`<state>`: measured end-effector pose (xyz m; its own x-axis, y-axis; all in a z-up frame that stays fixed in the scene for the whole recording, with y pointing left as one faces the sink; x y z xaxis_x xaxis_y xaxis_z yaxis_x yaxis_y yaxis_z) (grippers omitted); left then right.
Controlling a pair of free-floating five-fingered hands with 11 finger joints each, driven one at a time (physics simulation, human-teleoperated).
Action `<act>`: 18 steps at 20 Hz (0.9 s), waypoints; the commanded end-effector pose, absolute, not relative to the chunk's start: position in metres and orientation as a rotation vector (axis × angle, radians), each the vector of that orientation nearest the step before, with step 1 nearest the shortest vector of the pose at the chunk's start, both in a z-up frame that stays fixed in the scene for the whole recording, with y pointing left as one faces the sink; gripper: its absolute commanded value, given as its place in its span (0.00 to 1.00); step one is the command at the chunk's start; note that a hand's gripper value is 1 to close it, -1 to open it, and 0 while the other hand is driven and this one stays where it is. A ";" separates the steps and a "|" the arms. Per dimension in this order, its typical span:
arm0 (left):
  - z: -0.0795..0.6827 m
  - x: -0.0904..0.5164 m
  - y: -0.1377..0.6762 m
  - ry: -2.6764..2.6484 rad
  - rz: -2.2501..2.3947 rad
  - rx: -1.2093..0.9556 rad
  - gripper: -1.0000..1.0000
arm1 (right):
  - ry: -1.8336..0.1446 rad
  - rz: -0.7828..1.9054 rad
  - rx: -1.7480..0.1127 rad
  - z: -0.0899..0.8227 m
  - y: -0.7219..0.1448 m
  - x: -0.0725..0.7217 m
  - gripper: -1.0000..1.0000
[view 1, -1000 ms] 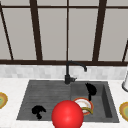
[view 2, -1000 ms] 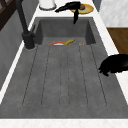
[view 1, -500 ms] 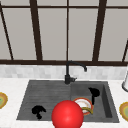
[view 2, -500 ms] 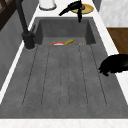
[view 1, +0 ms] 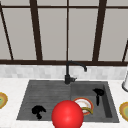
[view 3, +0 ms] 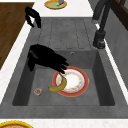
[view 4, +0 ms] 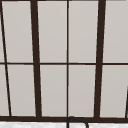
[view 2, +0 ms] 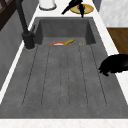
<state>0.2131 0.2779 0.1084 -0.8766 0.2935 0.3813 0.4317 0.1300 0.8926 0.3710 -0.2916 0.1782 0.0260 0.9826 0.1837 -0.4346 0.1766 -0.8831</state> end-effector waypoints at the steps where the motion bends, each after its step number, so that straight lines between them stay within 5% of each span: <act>1: 0.108 0.213 0.278 -2.274 -1.861 -0.734 0.50 | -0.885 1.245 -0.676 0.187 -0.306 0.371 0.00; 18: 0.108 0.213 0.278 -2.274 -1.861 -0.734 0.50 | -0.692 1.300 -0.527 0.226 -0.375 0.349 0.00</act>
